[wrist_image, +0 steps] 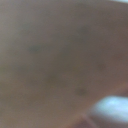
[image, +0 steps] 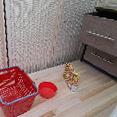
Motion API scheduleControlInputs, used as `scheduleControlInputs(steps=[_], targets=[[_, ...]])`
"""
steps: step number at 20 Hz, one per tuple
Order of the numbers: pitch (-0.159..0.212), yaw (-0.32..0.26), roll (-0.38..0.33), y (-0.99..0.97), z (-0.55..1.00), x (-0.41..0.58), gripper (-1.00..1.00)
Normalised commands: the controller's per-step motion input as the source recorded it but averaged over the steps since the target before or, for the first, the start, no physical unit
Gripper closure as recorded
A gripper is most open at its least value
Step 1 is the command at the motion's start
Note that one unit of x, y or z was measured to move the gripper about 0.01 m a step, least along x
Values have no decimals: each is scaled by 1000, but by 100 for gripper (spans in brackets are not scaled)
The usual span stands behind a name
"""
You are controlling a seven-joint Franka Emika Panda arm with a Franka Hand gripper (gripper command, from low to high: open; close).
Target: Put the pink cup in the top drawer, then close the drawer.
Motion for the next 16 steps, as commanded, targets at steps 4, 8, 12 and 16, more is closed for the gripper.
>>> scheduleControlInputs(steps=[4,8,12,16], targets=[[-148,-50,-1,-941,224,0,100],[-213,-66,-2,-485,-87,-177,100],[-87,-43,-9,-9,-241,-438,100],[0,-31,-20,141,-296,-520,100]])
